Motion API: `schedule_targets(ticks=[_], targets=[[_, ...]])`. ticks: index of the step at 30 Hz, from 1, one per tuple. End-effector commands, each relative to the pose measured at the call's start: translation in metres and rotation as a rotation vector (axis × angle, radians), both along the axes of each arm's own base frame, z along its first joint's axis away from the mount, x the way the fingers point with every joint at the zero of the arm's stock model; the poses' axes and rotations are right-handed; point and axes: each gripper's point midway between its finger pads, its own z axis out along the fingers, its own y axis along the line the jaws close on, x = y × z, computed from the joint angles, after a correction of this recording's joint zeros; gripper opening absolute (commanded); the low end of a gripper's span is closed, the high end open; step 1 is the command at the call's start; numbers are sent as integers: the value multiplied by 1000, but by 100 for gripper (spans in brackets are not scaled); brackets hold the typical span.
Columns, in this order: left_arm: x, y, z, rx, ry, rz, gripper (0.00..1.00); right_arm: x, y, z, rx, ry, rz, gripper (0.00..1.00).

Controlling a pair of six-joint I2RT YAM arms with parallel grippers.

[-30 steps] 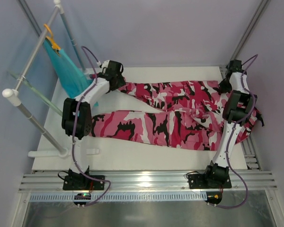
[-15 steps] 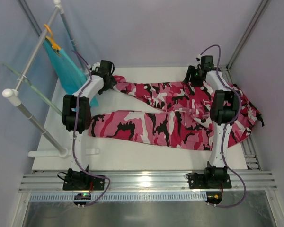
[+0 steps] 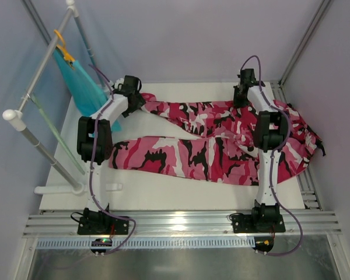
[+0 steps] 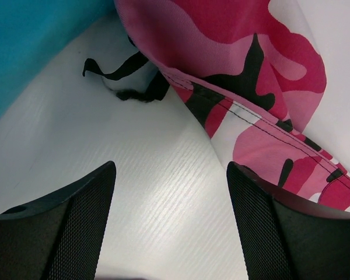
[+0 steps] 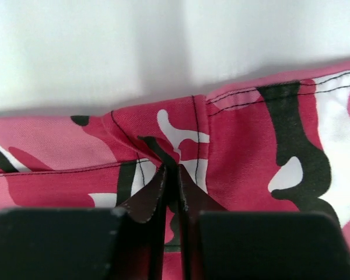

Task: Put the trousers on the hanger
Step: Fold the trousers

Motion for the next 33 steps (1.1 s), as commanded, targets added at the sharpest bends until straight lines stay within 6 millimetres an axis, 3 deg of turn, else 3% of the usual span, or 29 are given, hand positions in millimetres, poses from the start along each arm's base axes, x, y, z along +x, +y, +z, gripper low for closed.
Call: schedule_targets(ticks=[1, 2, 6, 8, 17, 19, 24, 33], targets=[[15, -1, 26, -43, -91, 23, 78, -8, -31, 1, -144, 32, -67, 9], [16, -2, 29, -45, -95, 24, 79, -10, -33, -1, -153, 40, -79, 4], [20, -2, 27, -50, -85, 49, 80, -18, -57, -5, -144, 61, -158, 4], [22, 1, 28, -60, -92, 69, 81, -17, -62, 7, -139, 23, -175, 4], [51, 2, 23, -219, -154, 171, 82, -37, -89, -6, -127, 47, -230, 4], [61, 2, 29, -251, -184, 187, 82, -41, -92, -7, -123, 42, -235, 4], [81, 2, 14, -324, -210, 228, 79, -46, -93, -4, -83, 28, -237, 4], [120, 0, 10, -479, -332, 264, 78, -46, -89, -3, -61, 19, -212, 4]])
